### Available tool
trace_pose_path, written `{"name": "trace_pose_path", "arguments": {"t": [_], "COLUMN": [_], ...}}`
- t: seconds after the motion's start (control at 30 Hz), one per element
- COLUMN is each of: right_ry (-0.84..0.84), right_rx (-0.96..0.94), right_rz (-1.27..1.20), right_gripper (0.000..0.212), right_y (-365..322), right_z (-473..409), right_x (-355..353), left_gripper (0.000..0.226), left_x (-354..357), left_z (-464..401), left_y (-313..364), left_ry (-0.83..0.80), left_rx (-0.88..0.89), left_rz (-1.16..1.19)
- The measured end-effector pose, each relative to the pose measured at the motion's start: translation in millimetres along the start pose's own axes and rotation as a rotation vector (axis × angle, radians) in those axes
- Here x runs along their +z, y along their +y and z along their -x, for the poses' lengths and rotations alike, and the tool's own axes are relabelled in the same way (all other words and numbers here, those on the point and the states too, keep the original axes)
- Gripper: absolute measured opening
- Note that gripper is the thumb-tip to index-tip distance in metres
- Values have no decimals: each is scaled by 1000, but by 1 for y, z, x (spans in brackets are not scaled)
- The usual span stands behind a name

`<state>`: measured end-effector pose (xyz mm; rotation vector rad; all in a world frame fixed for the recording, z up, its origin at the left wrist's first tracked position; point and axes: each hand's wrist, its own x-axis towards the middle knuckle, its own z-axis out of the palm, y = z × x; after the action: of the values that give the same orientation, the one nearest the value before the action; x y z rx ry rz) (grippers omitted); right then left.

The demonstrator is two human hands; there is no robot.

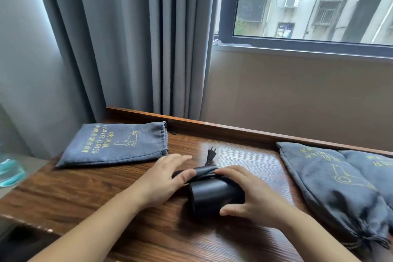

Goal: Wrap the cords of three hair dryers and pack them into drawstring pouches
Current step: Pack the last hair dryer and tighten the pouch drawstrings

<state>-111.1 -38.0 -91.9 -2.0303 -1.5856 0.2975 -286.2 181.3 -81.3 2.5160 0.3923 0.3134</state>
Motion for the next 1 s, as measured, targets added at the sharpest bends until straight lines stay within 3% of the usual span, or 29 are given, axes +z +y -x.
{"name": "trace_pose_path", "arguments": {"t": [0.07,0.13,0.2,0.27,0.53,0.67,0.8,1.0], "right_ry": [-20,-37,-34,-7,157,172,132,174], "right_rx": [-12,-9,1,-2,-59,-100,-105,-134], "right_rz": [8,16,34,82,192,228,247,249], "right_gripper": [85,88,93,95,73,70,70,32], "right_y": [-7,-13,-19,-28,-54,-69,-85,-101], "right_z": [1,3,6,9,9,-2,-14,-45], "right_x": [3,4,2,0,3,10,16,26], "left_gripper": [96,89,67,59,43,44,15,17], "left_x": [-4,-12,-18,-20,-34,-36,-42,-61], "left_z": [-1,-6,-8,-5,19,30,38,56], "left_y": [-19,-42,-66,-80,-90,-78,-65,-54], "left_ry": [130,193,89,-2,105,26,66,204], "left_rx": [0,-116,-330,-411,-406,-356,-239,-342], "left_rz": [-36,-204,-355,-376,-315,-393,-414,-290]}}
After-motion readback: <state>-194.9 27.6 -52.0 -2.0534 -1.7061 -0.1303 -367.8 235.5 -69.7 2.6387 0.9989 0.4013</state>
